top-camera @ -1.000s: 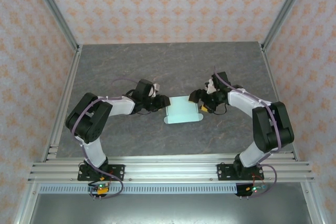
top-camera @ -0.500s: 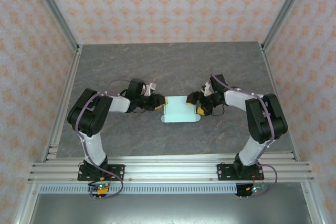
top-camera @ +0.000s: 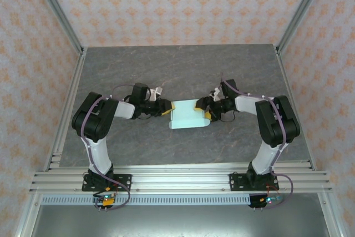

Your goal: Fold the paper box

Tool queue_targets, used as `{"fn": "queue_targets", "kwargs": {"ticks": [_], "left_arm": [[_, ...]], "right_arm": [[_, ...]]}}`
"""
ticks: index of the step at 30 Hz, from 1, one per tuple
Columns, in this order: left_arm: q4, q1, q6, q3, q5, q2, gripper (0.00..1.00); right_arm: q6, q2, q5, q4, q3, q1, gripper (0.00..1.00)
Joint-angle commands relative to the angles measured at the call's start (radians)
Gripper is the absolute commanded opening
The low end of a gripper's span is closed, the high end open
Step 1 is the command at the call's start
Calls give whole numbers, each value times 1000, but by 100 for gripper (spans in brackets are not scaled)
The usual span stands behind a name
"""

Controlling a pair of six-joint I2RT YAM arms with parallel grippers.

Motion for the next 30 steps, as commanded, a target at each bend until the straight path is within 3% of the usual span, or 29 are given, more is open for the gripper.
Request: {"fn": "queue_targets", "kwargs": {"ticks": [1, 6, 10, 14, 18, 20, 25, 28, 30], "left_arm": [[-177, 12, 21, -56, -135, 39, 36], [-168, 13, 19, -61, -178, -48, 62], [-105, 8, 35, -87, -288, -173, 78], [-28, -8, 149, -169, -528, -351, 85], [301, -118, 446, -343, -771, -473, 88], [409, -176, 643, -371, -729, -469, 89], [434, -240, 1054, -403, -520, -446, 86], [410, -252, 1163, -425, -504, -481, 85], [285, -289, 1287, -392, -580, -499, 83]], "right_arm": [[64, -12, -50, 109, -19, 9, 61], [167, -34, 15, 69, -12, 8, 47], [289, -30, 17, 95, -22, 9, 43], [356, -33, 16, 53, 2, 8, 43], [381, -18, 17, -33, 43, 7, 43], [395, -11, 13, -47, 50, 7, 43], [395, 9, -10, -91, 62, -6, 43], [375, 9, -13, -133, 67, -14, 43], [364, 12, -12, -153, 72, -14, 43]]}}
